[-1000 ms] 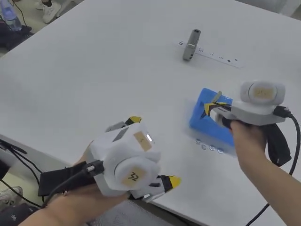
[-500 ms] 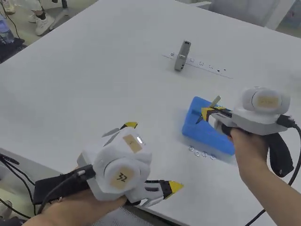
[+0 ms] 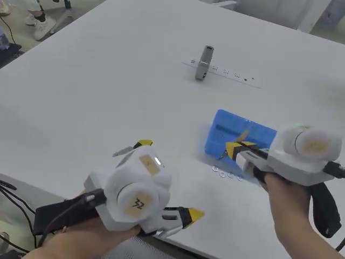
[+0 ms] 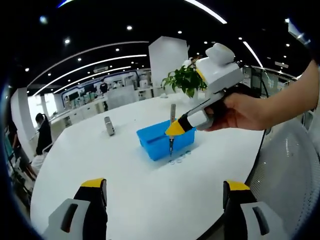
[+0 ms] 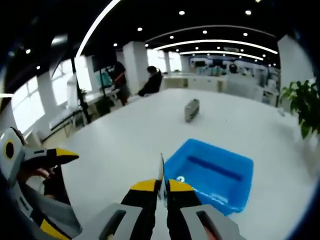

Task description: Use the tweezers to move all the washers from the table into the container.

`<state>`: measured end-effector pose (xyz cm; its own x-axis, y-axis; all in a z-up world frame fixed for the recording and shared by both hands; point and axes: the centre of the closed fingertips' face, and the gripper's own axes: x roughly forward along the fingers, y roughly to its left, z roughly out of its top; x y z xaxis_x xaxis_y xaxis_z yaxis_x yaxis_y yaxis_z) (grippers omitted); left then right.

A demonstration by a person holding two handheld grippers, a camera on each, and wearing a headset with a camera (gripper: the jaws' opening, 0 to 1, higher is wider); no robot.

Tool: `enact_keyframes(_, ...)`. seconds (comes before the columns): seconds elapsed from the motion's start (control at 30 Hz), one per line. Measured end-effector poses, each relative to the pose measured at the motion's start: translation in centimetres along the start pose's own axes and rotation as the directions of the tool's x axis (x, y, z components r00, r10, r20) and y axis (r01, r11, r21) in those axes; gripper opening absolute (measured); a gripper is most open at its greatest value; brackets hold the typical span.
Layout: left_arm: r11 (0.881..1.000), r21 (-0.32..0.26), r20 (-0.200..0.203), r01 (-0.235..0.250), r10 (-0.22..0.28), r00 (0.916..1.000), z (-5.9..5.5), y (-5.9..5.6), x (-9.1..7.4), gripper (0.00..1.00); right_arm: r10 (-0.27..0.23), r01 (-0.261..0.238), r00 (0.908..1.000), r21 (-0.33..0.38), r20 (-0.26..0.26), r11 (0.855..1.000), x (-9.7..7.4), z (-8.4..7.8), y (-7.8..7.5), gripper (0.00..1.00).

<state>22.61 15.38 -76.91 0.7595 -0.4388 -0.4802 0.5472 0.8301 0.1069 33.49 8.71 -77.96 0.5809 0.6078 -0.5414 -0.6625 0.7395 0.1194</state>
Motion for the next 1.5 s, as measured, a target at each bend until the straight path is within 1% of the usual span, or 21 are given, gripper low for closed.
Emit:
enact_keyframes(0.03, 1.000, 0.001, -0.003, 0.009, -0.009, 1.0000, 0.0, -0.2, 0.0, 0.99, -0.001, 0.001, 0.9999, -0.005, -0.011, 1.000, 0.2, -0.3, 0.0, 0.03)
enact_keyframes(0.13, 1.000, 0.008, -0.019, -0.003, 0.003, 0.9998, -0.3, 0.0, 0.1, 0.99, 0.005, -0.005, 0.9996, -0.006, -0.026, 1.000, 0.6, -0.9, -0.1, 0.03)
enact_keyframes(0.17, 1.000, -0.019, -0.005, 0.012, -0.012, 0.9999, 0.0, -0.3, 0.1, 0.99, 0.008, -0.009, 0.9995, -0.005, -0.031, 1.000, 0.6, -0.8, 0.1, 0.03)
enact_keyframes(0.3, 0.999, -0.039, 0.033, 0.000, 0.002, 0.9994, 0.7, 0.0, -0.1, 0.99, 0.007, -0.007, 0.9989, -0.013, -0.047, 1.000, 1.1, -1.5, -0.4, 0.03)
enact_keyframes(0.37, 0.998, -0.059, 0.042, 0.016, -0.014, 0.9990, 0.8, -0.3, -0.1, 0.99, 0.012, -0.013, 0.9988, -0.006, -0.048, 1.000, 1.2, -1.6, -0.5, 0.03)
enact_keyframes(0.43, 0.998, -0.067, 0.049, 0.014, -0.011, 0.9988, 1.0, -0.3, -0.1, 0.99, 0.015, -0.015, 0.9987, -0.006, -0.049, 1.000, 1.2, -1.5, -0.5, 0.03)
enact_keyframes(0.5, 0.997, -0.076, 0.056, 0.035, -0.030, 0.9979, 1.2, -0.6, -0.1, 0.99, 0.022, -0.022, 0.9984, -0.009, -0.051, 1.000, 1.5, -1.6, -0.3, 0.03)
enact_keyframes(0.63, 0.997, -0.072, 0.068, 0.039, -0.034, 0.9971, 1.4, -0.7, -0.1, 0.99, 0.019, -0.021, 0.9977, -0.022, -0.065, 1.000, 1.9, -2.1, -0.5, 0.03)
enact_keyframes(0.67, 0.996, -0.073, 0.050, 0.044, -0.040, 0.9979, 1.2, -0.8, 0.0, 0.98, 0.018, -0.019, 0.9978, -0.026, -0.064, 0.999, 1.9, -2.0, -0.5, 0.03)
enact_keyframes(0.7, 0.997, -0.072, 0.026, 0.030, -0.029, 0.9993, 0.7, -0.6, 0.2, 0.96, 0.014, -0.016, 0.9980, -0.029, -0.061, 0.999, 1.9, -1.8, -0.5, 0.03)
enact_keyframes(0.73, 0.999, -0.049, -0.003, 0.019, -0.019, 0.9998, 0.4, -0.4, 0.1, 0.94, 0.016, -0.018, 0.9979, -0.035, -0.063, 0.999, 2.0, -1.8, -0.6, 0.03)
enact_keyframes(0.77, 0.998, -0.059, 0.016, 0.028, -0.027, 0.9995, 0.8, -0.5, 0.1, 0.92, 0.017, -0.019, 0.9979, -0.033, -0.063, 0.999, 2.0, -1.8, -0.6, 0.03)
enact_keyframes(0.8, 0.996, -0.072, 0.063, 0.048, -0.043, 0.9971, 1.5, -0.8, -0.1, 0.92, 0.021, -0.023, 0.9973, -0.027, -0.071, 0.999, 2.1, -2.0, -0.6, 0.03)
enact_keyframes(0.9, 0.994, -0.090, 0.083, 0.063, -0.056, 0.9950, 1.9, -0.9, -0.3, 0.99, 0.017, -0.018, 0.9980, -0.022, -0.060, 1.000, 2.0, -1.9, -0.6, 0.03)
enact_keyframes(0.93, 0.992, -0.103, 0.082, 0.075, -0.067, 0.9944, 1.9, -1.1, -0.4, 0.99, 0.018, -0.019, 0.9982, -0.020, -0.058, 1.000, 2.0, -2.0, -0.5, 0.03)
enact_keyframes(1.1, 0.991, -0.121, 0.088, 0.063, -0.053, 0.9947, 1.9, -0.7, -0.4, 0.99, 0.009, -0.010, 0.9986, -0.008, -0.052, 1.000, 1.7, -2.0, -0.2, 0.02)
enact_keyframes(1.13, 0.989, -0.129, 0.102, 0.072, -0.059, 0.9930, 2.2, -0.7, -0.6, 0.99, 0.008, -0.007, 0.9987, 0.004, -0.051, 1.000, 1.7, -2.0, -0.2, 0.02)
enact_keyframes(1.2, 0.990, -0.128, 0.121, 0.064, -0.049, 0.9914, 2.5, -0.6, -0.7, 0.99, 0.000, 0.000, 0.9988, 0.002, -0.049, 1.000, 1.6, -2.1, -0.1, 0.02)
enact_keyframes(1.33, 0.986, -0.146, 0.140, 0.078, -0.057, 0.9885, 2.8, -0.6, -0.8, 0.99, -0.011, 0.010, 0.9984, -0.025, -0.056, 1.000, 1.5, -2.2, -0.2, 0.01)
enact_keyframes(1.4, 0.986, -0.149, 0.153, 0.077, -0.054, 0.9867, 3.0, -0.6, -0.9, 0.99, -0.010, 0.009, 0.9979, -0.020, -0.064, 1.000, 1.6, -2.2, -0.3, 0.01)
enact_keyframes(1.5, 0.985, -0.152, 0.153, 0.080, -0.057, 0.9866, 2.9, -0.6, -0.9, 0.99, -0.004, 0.003, 0.9960, -0.013, -0.089, 1.000, 1.7, -2.2, -0.4, 0.01)
